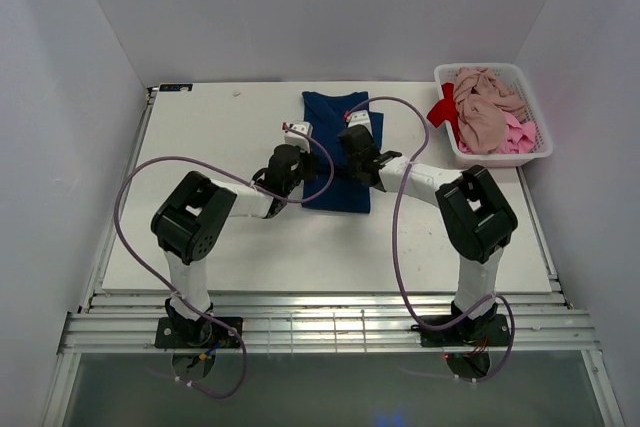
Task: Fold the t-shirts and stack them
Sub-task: Fold the folded rectangular tshirt in 1/3 of the way
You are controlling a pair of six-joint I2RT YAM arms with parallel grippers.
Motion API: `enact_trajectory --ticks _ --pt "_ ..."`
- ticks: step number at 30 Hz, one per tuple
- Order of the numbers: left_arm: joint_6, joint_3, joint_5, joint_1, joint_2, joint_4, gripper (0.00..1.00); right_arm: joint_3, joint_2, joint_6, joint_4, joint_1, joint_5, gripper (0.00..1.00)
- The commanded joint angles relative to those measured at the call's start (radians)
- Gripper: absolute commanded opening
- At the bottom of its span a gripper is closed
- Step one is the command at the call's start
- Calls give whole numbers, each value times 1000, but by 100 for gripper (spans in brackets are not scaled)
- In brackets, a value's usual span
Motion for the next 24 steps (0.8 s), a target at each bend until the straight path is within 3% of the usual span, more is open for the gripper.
enact_trajectory --ticks 1,13,14,16,18,24 --pt "20 62 63 26 34 -17 6 73 36 -37 34 -27 -15 8" --pt "26 172 91 80 148 -19 8 228 162 -83 29 -75 -12 10" --pt "30 183 85 83 154 -19 12 240 169 -93 29 -76 -3 22" --pt "42 231 65 84 157 -28 37 278 166 -115 28 -80 29 35" --pt "64 268 16 84 139 -53 57 303 140 -152 17 -80 73 42" --pt "99 354 -84 83 50 -142 64 256 -19 -186 20 -81 92 49"
